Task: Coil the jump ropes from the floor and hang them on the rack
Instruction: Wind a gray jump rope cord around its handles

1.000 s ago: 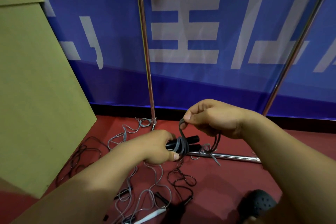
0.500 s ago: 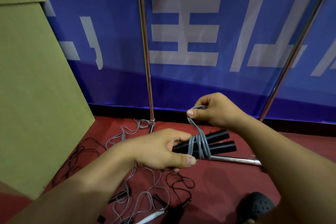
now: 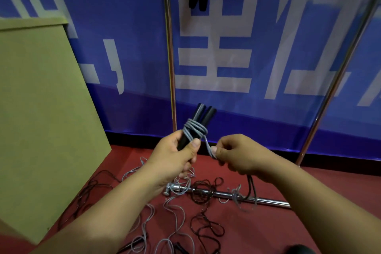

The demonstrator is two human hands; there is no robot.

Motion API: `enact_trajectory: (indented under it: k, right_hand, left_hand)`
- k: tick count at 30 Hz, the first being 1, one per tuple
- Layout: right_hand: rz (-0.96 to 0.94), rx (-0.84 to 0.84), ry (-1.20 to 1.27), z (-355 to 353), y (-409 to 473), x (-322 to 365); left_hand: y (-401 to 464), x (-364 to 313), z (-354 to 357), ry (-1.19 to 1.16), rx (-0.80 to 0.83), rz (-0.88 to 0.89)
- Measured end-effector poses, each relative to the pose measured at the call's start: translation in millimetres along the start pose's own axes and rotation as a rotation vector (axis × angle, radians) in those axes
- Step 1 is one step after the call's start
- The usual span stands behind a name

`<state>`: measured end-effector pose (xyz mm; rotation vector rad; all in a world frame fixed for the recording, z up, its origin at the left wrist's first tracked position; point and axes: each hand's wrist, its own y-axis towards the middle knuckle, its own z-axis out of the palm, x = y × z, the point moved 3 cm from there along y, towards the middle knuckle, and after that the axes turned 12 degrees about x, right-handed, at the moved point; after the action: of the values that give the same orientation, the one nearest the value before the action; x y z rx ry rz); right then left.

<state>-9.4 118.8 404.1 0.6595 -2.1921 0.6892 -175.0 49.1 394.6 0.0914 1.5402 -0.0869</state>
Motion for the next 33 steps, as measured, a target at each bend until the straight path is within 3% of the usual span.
enact_trajectory:
  k: [5, 13, 19, 21, 26, 30, 33]
  right_hand:
    - [0.026, 0.079, 0.175, 5, -13, 11]
    - [0.036, 0.083, 0.357, -1, -22, 12]
    - [0.098, 0.005, 0.219, -10, -19, 4]
    - [0.040, -0.036, 0.084, -10, -20, 4]
    - [-0.142, -0.142, -0.313, -4, -26, 14]
    - [-0.326, -0.287, -0.529, -3, -24, 19]
    - [-0.342, -0.378, -0.584, -2, -22, 19]
  left_hand:
    - [7, 10, -19, 0.262, -0.130, -0.040]
    - [11, 14, -35, 0.231, -0.354, -0.127]
    - [15, 22, -43, 0.270, -0.368, -0.176]
    - [16, 28, -48, 0.331, -0.331, -0.205]
    - [12, 40, -49, 0.742, -0.125, -0.298]
    - [8, 42, -34, 0.847, 0.100, -0.342]
    - [5, 43, -20, 0.904, 0.270, -0.344]
